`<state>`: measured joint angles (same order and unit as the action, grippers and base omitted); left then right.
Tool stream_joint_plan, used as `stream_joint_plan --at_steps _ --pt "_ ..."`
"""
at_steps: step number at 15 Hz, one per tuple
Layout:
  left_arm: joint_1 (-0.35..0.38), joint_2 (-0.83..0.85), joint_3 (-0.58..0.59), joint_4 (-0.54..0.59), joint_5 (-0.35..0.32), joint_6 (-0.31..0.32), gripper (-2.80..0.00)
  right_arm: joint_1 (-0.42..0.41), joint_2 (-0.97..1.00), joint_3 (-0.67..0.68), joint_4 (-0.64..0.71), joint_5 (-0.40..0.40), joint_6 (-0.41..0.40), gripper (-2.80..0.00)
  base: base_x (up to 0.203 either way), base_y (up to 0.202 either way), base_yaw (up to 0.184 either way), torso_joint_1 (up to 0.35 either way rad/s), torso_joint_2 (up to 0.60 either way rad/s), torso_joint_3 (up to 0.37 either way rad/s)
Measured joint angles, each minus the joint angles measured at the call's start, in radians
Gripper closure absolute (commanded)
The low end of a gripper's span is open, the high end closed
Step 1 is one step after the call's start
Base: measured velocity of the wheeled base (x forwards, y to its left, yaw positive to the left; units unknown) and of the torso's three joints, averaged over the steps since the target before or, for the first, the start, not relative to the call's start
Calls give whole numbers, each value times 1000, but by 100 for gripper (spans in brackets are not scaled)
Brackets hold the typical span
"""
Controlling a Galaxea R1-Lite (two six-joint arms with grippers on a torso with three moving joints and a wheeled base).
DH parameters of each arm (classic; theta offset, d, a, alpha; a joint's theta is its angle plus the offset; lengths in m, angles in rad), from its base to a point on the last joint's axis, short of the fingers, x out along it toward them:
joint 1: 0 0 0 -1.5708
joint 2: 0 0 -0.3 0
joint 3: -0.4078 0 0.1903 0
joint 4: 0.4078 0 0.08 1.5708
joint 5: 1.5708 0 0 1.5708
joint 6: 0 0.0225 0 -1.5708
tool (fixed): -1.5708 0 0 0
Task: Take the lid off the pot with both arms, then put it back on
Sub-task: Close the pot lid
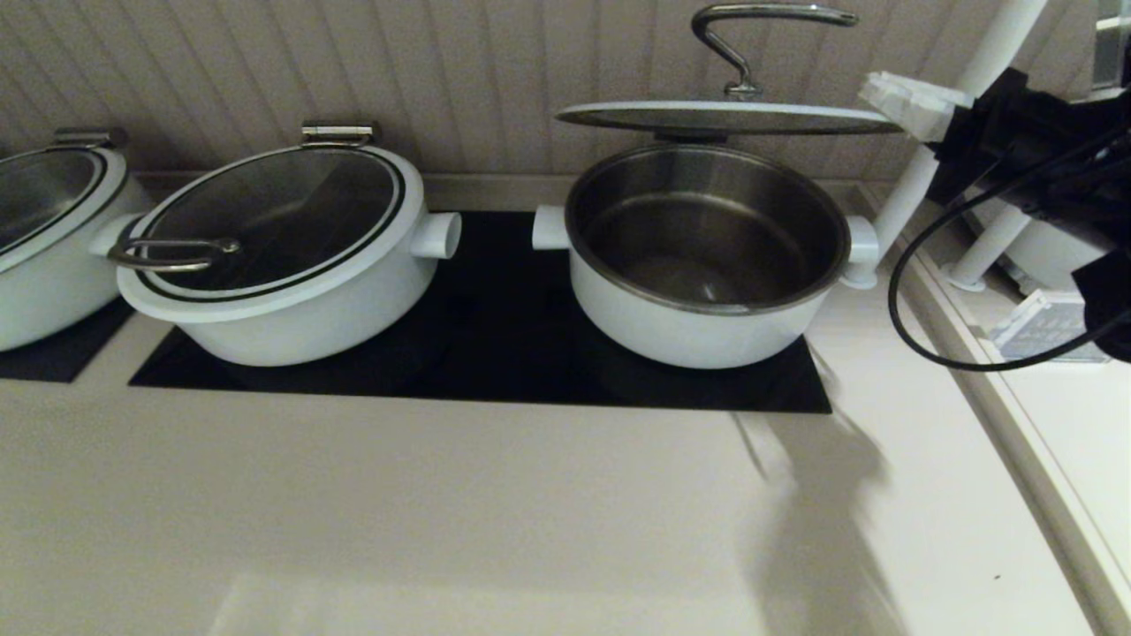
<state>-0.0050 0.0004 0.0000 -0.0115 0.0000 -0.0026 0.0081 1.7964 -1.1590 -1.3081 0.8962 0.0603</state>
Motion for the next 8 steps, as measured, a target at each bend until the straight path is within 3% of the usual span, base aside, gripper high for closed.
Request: stream_joint_plan --at_steps 8 --pt "0 0 0 0 0 0 0 1 -18 200 -114 5 -28 0 0 0 0 0 0 0"
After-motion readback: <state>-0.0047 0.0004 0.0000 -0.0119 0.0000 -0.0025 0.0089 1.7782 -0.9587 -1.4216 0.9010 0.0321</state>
